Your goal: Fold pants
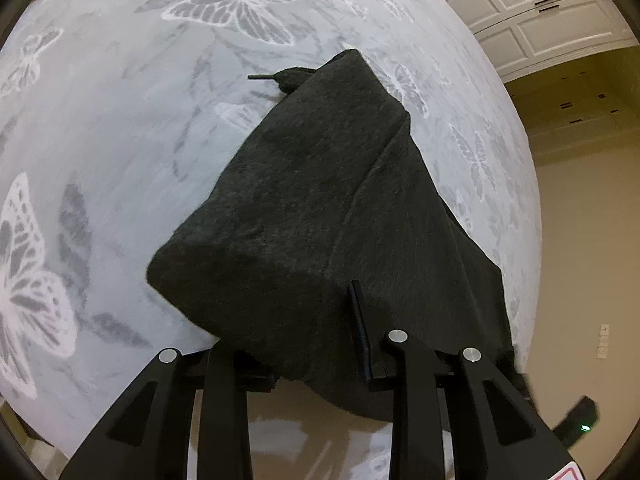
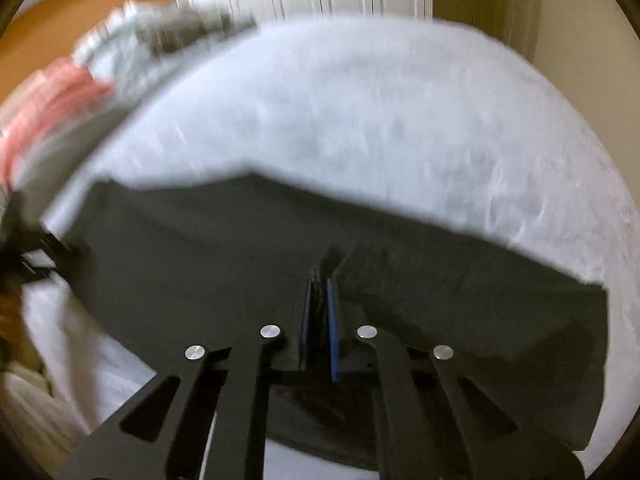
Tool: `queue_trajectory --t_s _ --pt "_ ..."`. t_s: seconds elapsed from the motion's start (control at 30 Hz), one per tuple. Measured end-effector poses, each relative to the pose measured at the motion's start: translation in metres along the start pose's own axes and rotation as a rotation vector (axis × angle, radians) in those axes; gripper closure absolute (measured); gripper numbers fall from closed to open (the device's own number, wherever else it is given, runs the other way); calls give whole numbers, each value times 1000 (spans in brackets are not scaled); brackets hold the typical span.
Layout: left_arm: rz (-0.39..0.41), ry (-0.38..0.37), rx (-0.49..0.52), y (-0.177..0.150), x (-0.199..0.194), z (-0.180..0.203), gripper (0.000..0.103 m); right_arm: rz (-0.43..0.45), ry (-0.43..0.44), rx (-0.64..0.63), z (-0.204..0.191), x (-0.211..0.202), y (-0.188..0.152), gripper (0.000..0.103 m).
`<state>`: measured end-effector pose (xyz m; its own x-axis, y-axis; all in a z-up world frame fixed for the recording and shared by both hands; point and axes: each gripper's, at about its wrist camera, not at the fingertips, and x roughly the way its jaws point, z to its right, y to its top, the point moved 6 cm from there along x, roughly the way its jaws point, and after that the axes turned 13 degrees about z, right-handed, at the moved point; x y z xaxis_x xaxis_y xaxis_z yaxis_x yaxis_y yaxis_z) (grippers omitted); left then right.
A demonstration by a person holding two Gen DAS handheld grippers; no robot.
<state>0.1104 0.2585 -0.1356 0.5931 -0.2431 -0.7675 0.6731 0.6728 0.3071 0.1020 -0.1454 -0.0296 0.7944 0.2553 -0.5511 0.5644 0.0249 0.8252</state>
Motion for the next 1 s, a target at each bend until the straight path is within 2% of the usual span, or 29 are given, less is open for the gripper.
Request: queue_trajectory --t_s 0.07,0.13,0.2,0.27,0.3,0.33,0.37,0.43,0.47,0.5,0.53,0.57,0.63,0.67,0.77,0.8,0.87,0.9,0.97,1.0 --pt "-6 -13 -2 1 2 -2 77 22 55 13 -13 4 6 96" --pt "-8 -16 3 0 2 -2 76 -76 66 -5 -22 34 -15 92" --pt "-6 -21 -1 0 2 -2 75 -212 29 -24 -18 69 -49 92" --pt "-8 -42 -26 0 3 -1 70 -187 49 17 -11 65 -45 91" --pt "-9 -55 -40 1 2 -4 66 -195 47 31 -7 59 -39 86" --pt "-8 -65 -59 2 2 -4 65 -173 52 50 -3 50 -29 84" --pt "-5 -67 -67 2 2 -5 65 -106 59 87 7 33 -13 80" --pt "7 -77 -86 4 3 -5 65 -23 29 141 25 9 4 46" --pt "20 -87 -96 6 2 -4 68 18 -3 172 42 -2 11 41" --pt "35 -92 -97 8 1 -2 71 42 -46 197 59 -10 15 39" --pt "49 -94 -92 9 -1 0 84 46 -76 211 70 -12 15 39" --pt "65 -96 -84 10 -3 3 89 42 -116 237 85 -17 14 39" --pt "113 -127 -66 12 -14 18 91 33 -147 294 103 -21 12 39" --pt "139 -139 -44 12 -22 27 94 35 -151 310 105 -23 12 39" --pt "225 -239 112 0 -59 84 97 63 -147 298 104 -32 17 39" --pt "246 -297 195 -13 -75 113 97 74 -145 279 101 -34 18 39" --pt "255 -354 336 -43 -89 155 93 80 -152 243 98 -36 18 35" --pt "237 -367 427 -66 -87 178 87 75 -158 228 97 -35 19 31" --pt "176 -349 545 -98 -68 197 50 42 -179 201 95 -28 10 30" --pt "141 -310 586 -113 -54 201 47 26 -180 198 95 -27 6 30"
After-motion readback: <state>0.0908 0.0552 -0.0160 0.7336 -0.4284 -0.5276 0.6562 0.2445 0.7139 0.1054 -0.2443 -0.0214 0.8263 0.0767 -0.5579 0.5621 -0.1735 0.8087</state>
